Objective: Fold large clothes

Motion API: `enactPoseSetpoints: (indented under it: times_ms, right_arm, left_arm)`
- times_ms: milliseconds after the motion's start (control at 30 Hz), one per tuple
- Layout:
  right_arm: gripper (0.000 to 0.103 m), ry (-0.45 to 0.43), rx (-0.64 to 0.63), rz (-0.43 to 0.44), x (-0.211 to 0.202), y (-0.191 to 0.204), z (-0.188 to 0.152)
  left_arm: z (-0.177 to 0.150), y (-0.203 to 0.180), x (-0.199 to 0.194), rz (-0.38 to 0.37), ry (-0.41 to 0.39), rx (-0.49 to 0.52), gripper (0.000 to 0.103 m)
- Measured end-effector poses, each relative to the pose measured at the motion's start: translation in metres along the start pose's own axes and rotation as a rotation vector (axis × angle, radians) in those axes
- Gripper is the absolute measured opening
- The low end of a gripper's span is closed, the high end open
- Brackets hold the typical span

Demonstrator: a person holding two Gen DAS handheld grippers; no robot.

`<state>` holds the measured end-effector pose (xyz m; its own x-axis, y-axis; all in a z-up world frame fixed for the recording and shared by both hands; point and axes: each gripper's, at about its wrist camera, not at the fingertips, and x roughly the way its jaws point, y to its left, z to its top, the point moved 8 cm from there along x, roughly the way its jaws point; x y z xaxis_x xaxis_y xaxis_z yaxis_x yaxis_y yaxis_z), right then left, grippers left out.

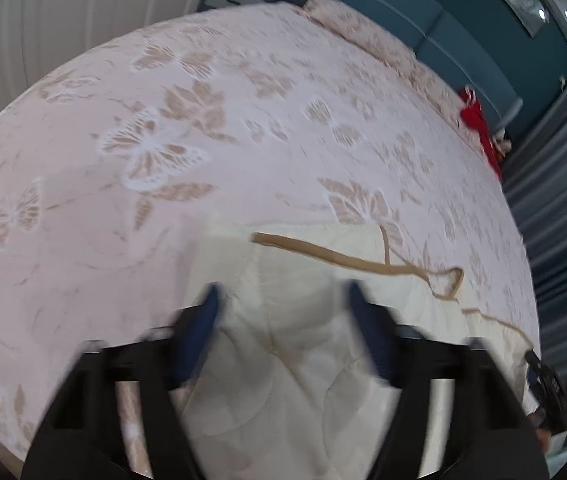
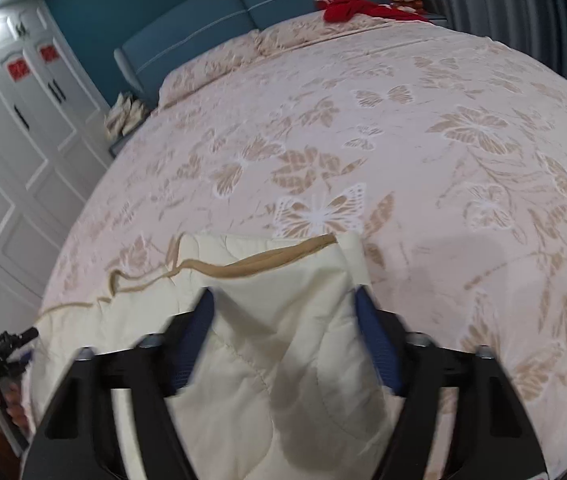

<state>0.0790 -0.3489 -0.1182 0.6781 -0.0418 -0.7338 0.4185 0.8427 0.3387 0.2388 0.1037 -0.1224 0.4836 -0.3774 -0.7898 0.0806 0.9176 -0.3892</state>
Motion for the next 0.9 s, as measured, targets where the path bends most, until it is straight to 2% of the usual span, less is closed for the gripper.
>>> enactPoseSetpoints:
  times_ms: [33,67,133,233,300,400,500,700,900]
  right_arm:
    - [0.019,0.007,-0.005,-0.001,0.001,0.003,0.001]
    - [0.011,0.012,-0.003,0.006,0.0,0.006,0.003]
    - [0.009,-0.049,0.01,0.041,-0.018,0.013,0.017]
    - [0.009,-0.162,0.026,0.091,-0.049,0.026,0.047]
    - [0.009,-0.198,0.029,0.1,-0.054,0.029,0.06]
    - [0.009,-0.144,0.028,0.044,-0.023,0.023,0.061]
    - [0.009,-0.049,0.052,-0.023,0.024,0.007,0.041]
    - [0.009,0.023,0.077,-0.062,0.061,-0.012,0.016]
    - [0.009,0.048,0.077,-0.075,0.084,-0.022,-0.003]
  left_arm:
    - [0.001,-0.003,0.0,0.02,0.001,0.022,0.015]
    - [0.004,-0.005,-0.004,0.011,-0.01,0.023,0.011]
    - [0.015,-0.011,-0.022,-0.02,-0.07,0.014,0.009]
    - [0.039,-0.022,-0.049,-0.023,-0.172,0.023,0.008]
    - [0.05,-0.025,-0.051,-0.018,-0.194,0.015,0.008]
    - [0.049,-0.022,-0.018,0.058,-0.139,0.029,0.008]
    - [0.035,-0.012,0.022,0.136,-0.074,0.045,0.008]
    - [0.018,0.002,0.054,0.186,-0.048,0.07,0.009]
    - [0.004,0.009,0.071,0.198,-0.066,0.089,0.013]
